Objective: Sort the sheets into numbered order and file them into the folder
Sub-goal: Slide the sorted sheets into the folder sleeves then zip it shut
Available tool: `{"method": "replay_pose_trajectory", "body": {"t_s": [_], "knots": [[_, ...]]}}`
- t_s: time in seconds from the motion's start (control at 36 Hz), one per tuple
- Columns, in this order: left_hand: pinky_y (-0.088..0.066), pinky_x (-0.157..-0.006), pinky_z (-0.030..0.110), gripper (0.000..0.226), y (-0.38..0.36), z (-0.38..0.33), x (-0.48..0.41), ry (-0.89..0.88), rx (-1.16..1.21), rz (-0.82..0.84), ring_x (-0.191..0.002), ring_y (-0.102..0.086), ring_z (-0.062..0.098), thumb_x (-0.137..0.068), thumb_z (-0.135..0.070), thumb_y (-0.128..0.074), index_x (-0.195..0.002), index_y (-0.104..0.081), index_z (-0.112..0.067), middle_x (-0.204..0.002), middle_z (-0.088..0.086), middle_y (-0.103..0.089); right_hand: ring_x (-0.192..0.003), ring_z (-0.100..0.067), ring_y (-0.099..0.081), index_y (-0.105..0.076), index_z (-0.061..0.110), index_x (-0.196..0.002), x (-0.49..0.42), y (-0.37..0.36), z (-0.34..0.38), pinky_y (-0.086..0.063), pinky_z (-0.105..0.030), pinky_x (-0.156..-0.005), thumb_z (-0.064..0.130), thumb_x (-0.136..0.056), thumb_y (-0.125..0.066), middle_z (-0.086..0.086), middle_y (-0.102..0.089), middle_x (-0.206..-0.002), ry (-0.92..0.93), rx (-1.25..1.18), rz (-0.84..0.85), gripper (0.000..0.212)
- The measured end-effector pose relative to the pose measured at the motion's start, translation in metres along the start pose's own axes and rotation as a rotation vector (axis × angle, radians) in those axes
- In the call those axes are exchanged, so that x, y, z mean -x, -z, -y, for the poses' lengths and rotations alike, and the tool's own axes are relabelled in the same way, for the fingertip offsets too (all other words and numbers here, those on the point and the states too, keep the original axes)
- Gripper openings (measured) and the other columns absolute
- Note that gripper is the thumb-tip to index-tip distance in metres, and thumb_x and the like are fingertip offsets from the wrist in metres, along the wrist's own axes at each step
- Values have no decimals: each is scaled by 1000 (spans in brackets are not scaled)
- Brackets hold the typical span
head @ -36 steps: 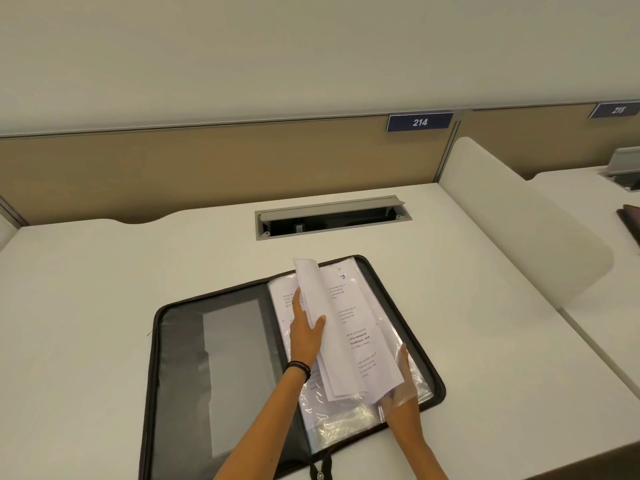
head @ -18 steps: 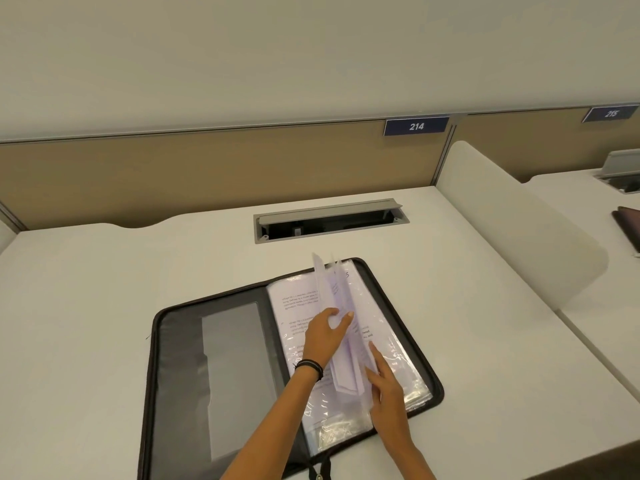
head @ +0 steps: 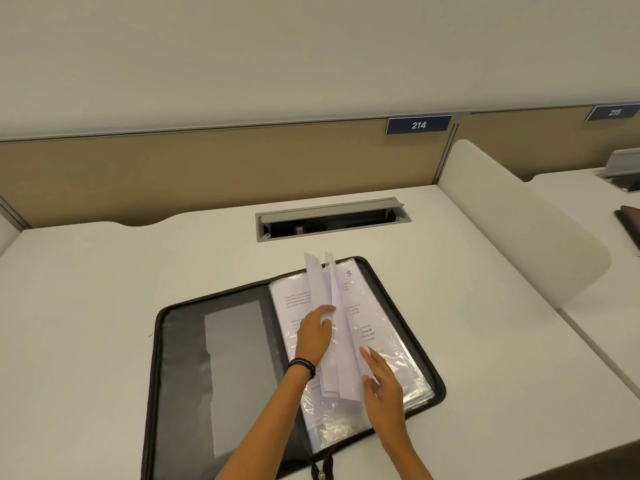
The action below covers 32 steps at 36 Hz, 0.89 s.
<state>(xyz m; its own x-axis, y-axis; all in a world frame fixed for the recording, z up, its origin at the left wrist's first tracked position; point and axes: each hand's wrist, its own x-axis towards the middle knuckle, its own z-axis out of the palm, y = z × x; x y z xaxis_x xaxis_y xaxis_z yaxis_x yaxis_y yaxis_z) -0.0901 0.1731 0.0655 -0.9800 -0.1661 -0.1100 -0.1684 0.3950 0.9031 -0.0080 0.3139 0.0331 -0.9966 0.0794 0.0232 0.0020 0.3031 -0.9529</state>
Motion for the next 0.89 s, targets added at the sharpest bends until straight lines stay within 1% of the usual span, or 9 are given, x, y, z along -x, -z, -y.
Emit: {"method": "replay_pose_trajectory", "body": {"t_s": [0.08,0.17,0.25,0.36,0.47,0.58,0.67,0.75,0.89], "knots": [[-39,-82,17,27,1,-3,3,63,70,-41,-92,-53,7,-103,-23,-38,-102,-64,-17,-104,-5,-61,-119,22,-36,-44,76,-105,2,-1,3,-37,-6,-94,-10,-91,-48,26,-42,-130,12,-40,86,87],[-40,-67,19,29,1,-2,2,80,101,-76,-73,-50,6,-97,-44,-46,-81,-52,-21,-78,-9,-54,-122,17,-38,-53,68,-106,3,-1,3,-39,-9,-98,-13,-89,-46,37,-51,-125,24,-50,186,83],[-47,-78,22,16,3,5,-2,51,72,-51,-91,-59,16,-93,-30,-59,-96,-56,-15,-92,-6,-60,-114,9,-52,-62,60,-100,2,2,9,-45,-12,-92,-8,-90,-52,34,-59,-114,36,-102,230,69],[-39,-63,2,26,8,9,0,54,44,-57,-93,-51,12,-93,-11,-58,-118,-51,-7,-108,-1,-56,-102,-4,-64,-74,29,-97,-2,10,5,-53,-28,-90,2,-91,-57,15,-71,-101,10,-168,92,33],[-52,-79,24,54,9,14,0,85,109,-67,-92,-57,18,-92,-11,-60,-137,-31,-18,-118,8,-57,-127,-3,-40,-66,21,-108,-2,15,-16,-40,-15,-99,3,-90,-59,14,-46,-138,77,111,-198,27],[-49,-93,40,71,9,17,1,73,151,-46,-100,-54,19,-93,-10,-58,-148,-15,-22,-117,-1,-49,-143,-11,7,-28,24,-146,-6,15,-48,-23,-46,-114,20,-88,-65,7,3,-157,-104,267,-138,70],[-50,-90,34,51,9,22,-2,46,117,-46,-101,-55,20,-93,-8,-57,-136,-36,-25,-121,2,-51,-137,-3,28,-10,32,-148,-4,13,-59,-22,-54,-114,26,-89,-62,11,23,-154,-109,309,-60,79],[-45,-95,25,24,7,24,-3,7,98,-51,-108,-51,15,-92,-4,-56,-111,-55,-19,-121,0,-55,-138,1,24,-11,33,-148,-3,12,-54,-29,-47,-113,20,-91,-60,13,22,-155,-72,265,-43,76],[-41,-104,32,19,2,29,-4,34,115,-48,-108,-52,13,-92,-4,-57,-98,-64,-21,-108,-6,-60,-142,-7,-10,-16,45,-141,0,10,-36,-36,-12,-103,-5,-92,-51,5,-5,-158,42,229,-37,79]]}}
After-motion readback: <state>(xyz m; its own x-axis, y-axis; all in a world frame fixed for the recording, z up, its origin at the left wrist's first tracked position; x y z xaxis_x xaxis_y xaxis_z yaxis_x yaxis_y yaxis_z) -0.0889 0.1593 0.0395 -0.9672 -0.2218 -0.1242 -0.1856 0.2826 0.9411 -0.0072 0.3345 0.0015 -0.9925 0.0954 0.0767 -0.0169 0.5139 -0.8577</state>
